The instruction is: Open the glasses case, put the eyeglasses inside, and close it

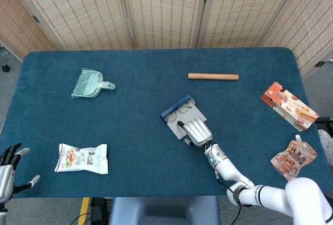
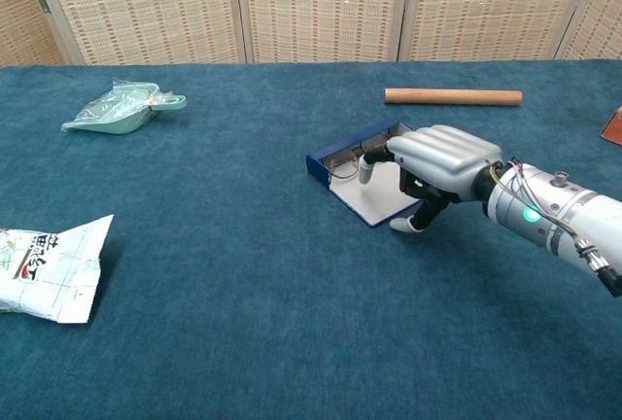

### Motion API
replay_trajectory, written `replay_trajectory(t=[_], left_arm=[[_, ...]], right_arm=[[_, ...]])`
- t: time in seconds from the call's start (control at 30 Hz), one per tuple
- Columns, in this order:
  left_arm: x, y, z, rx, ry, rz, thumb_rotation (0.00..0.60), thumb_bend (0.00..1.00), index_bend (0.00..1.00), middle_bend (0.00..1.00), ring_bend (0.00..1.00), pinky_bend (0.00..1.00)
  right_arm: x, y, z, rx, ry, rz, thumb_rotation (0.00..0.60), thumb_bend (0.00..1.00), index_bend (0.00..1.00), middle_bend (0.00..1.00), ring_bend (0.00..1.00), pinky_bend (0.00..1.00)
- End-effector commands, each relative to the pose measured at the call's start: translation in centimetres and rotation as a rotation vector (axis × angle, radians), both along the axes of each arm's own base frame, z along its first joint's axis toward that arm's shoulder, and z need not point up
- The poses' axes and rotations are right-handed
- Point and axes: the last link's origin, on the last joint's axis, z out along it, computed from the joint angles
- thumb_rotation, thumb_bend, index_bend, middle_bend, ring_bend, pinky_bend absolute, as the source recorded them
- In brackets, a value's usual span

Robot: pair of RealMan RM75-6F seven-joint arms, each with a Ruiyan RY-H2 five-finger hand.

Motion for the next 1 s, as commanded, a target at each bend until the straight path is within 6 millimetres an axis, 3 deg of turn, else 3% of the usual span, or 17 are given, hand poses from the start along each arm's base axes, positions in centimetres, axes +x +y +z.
replay_trajectory(t=[0.03, 0.7, 1.0], left_arm=[[-0.1, 0.0, 0.0, 0.0, 0.0, 0.002, 0.6, 0.2, 0.24, 0.12, 0.11, 0.19], [-0.5, -0.2, 0.1, 0.0, 0.003, 0.009, 0.6, 0.2, 0.24, 0.12, 0.11, 0.19], [-0.6, -0.3, 0.1, 0.001, -0.001, 0.016, 0.6, 0.2, 0.24, 0.12, 0.11, 0.19]], right_arm=[[0.2, -0.1, -0.1, -0.001, 0.0, 0.006, 0.6, 0.24, 0.3, 1.0, 1.0, 1.0], [0.9, -0.7, -1.4, -0.005, 0.04, 0.035, 0.6, 0.24, 0.3, 1.0, 1.0, 1.0], [1.1, -0.9, -1.9, -0.014, 0.048, 0.055, 0.6, 0.32, 0.32, 1.0, 1.0, 1.0]])
